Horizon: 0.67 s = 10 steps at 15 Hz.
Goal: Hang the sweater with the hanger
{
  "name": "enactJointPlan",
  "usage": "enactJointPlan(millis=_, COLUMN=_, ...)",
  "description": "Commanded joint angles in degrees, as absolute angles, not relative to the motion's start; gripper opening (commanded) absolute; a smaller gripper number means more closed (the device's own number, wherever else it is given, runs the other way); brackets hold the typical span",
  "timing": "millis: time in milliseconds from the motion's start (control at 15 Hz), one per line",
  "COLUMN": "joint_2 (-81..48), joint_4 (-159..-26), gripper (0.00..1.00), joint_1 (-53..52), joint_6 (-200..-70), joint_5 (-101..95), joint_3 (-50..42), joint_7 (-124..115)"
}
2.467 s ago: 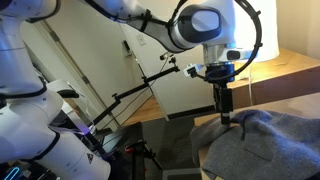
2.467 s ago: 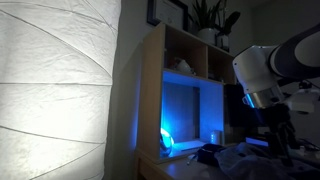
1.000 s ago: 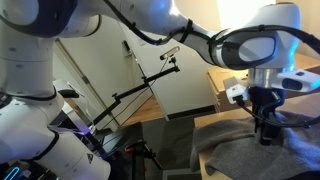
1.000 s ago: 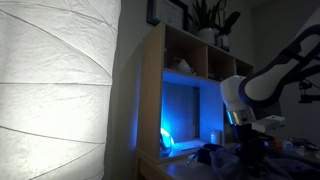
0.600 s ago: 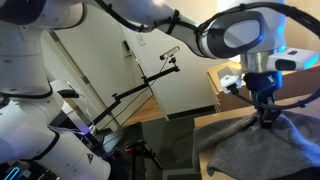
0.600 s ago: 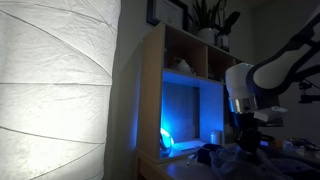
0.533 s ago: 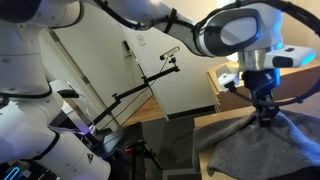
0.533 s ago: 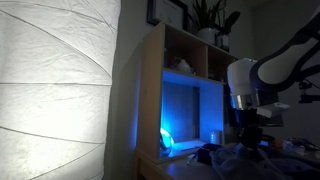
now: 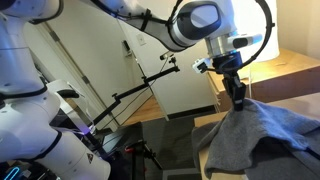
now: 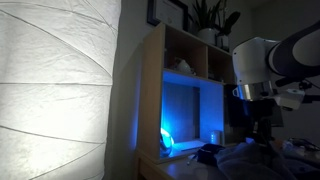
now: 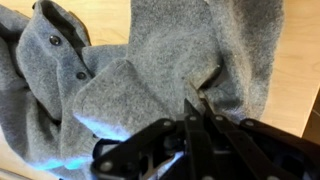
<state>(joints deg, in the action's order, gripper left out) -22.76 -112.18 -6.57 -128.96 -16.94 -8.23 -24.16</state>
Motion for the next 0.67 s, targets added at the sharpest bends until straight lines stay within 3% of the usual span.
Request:
enactJointPlan(millis=0, joint_2=-22.3, joint_4=-112.7, gripper=0.02, joint_1=-7.8, joint_6=-124.7, joint_5=-18.9, joint_3=-7.2, joint_7=-24.7)
enactJointPlan(millis=267, joint_2=-24.8, joint_4=-111.1, gripper=0.02, joint_1=-5.7, joint_6=-120.4, joint_5=-15.0, joint_3=-4.0, joint_7=-14.9)
enactJointPlan(millis=333, joint_2=-25.3, joint_4=-110.8, gripper=0.31, joint_1=-5.3, joint_6=-119.4, joint_5=-14.9, joint_3=-4.3, joint_7=-14.6)
enactJointPlan(millis=400, joint_2=-25.7, joint_4=-110.5, gripper=0.32, joint_1=-5.0, joint_6=-118.7, joint_5=-15.2, joint_3=-4.8, joint_7=-14.9)
enactJointPlan(millis=600, joint_2=-25.3, joint_4=-111.1, gripper=0.55, joint_1=-2.4, joint_6=-118.1, joint_5=-14.4, joint_3=-6.1, joint_7=-14.9)
